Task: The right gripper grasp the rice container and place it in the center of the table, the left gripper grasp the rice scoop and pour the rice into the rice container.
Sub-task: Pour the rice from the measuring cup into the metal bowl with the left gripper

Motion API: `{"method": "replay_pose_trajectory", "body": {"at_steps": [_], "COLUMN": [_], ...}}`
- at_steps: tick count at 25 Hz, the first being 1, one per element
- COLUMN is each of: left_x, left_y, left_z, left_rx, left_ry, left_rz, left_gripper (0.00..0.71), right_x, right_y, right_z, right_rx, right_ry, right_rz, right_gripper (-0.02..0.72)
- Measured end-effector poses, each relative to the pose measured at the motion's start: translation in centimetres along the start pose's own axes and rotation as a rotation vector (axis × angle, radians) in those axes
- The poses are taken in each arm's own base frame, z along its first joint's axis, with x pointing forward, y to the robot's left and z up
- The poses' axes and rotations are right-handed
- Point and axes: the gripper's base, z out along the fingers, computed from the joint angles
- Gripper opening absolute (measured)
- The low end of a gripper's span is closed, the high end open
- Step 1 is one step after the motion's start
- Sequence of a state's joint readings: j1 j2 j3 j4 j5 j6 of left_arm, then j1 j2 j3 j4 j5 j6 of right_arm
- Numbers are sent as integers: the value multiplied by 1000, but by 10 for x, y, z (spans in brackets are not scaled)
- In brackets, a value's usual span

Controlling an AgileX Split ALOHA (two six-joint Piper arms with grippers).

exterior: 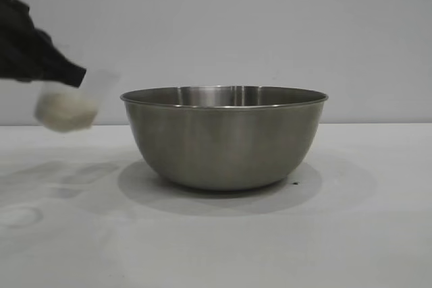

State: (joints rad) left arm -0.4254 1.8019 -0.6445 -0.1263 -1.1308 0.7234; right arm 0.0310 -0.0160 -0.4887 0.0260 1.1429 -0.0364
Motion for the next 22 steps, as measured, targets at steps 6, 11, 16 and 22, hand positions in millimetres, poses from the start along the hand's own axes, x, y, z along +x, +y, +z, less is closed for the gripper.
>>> {"method": "replay_pose_trajectory", "body": {"at_steps": [6, 11, 16, 22], "left_x": [-33, -54, -59, -55], "left_y": [4, 5, -9, -23], "left_z": [24, 35, 37, 35], "left_rx": [28, 60, 138, 217], "left_ry": [-195, -335, -434, -500], "left_rz": [125, 249, 487, 761], "left_gripper": [0, 0, 0, 0], "right_x": [0, 0, 0, 0], "right_y": [0, 0, 0, 0], "right_z": [0, 0, 0, 0], "right_rx": [0, 0, 0, 0], "right_ry": [0, 0, 0, 0], "right_rz": [0, 0, 0, 0], "right_gripper": [538, 538, 538, 538]}}
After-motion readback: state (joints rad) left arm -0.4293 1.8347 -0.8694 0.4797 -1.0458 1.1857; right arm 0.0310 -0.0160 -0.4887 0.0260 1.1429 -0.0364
